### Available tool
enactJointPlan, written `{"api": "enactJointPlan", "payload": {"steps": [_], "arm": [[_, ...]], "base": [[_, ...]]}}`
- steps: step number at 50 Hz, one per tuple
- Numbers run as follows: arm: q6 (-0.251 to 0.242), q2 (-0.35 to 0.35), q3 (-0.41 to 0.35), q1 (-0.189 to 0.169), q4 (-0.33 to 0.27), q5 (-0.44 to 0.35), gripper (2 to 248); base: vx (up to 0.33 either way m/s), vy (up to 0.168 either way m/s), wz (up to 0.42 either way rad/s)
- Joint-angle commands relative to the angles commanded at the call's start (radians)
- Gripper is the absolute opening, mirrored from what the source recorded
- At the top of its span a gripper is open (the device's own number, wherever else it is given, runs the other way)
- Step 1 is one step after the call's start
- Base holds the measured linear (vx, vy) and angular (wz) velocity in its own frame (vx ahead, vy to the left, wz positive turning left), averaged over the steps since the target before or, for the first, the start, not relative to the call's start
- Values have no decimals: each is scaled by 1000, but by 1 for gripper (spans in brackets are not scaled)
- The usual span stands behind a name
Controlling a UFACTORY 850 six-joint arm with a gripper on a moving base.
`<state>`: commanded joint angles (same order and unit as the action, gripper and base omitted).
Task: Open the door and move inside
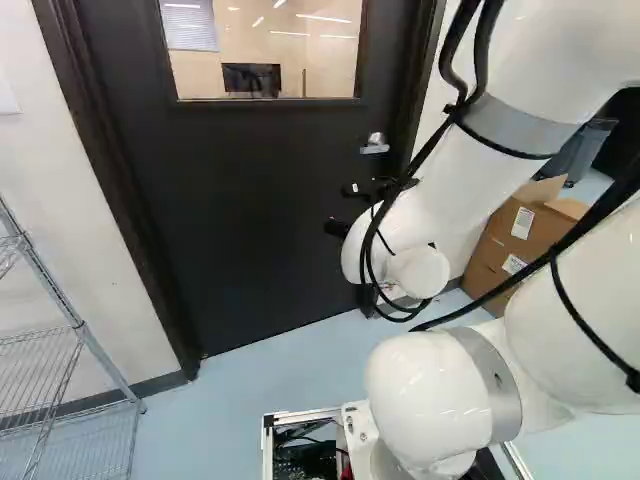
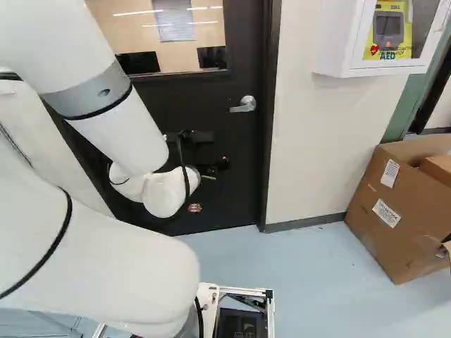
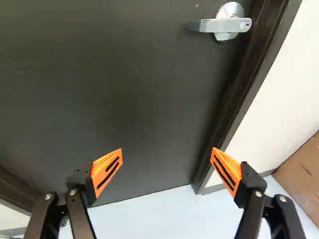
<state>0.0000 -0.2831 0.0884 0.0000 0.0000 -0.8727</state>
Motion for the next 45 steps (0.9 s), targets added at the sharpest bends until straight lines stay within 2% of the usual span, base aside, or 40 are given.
{"api": "enactJointPlan", "payload": {"steps": [45], "arm": [[0,32,138,8,0,0,247]], "base": [[0,0,0]]}}
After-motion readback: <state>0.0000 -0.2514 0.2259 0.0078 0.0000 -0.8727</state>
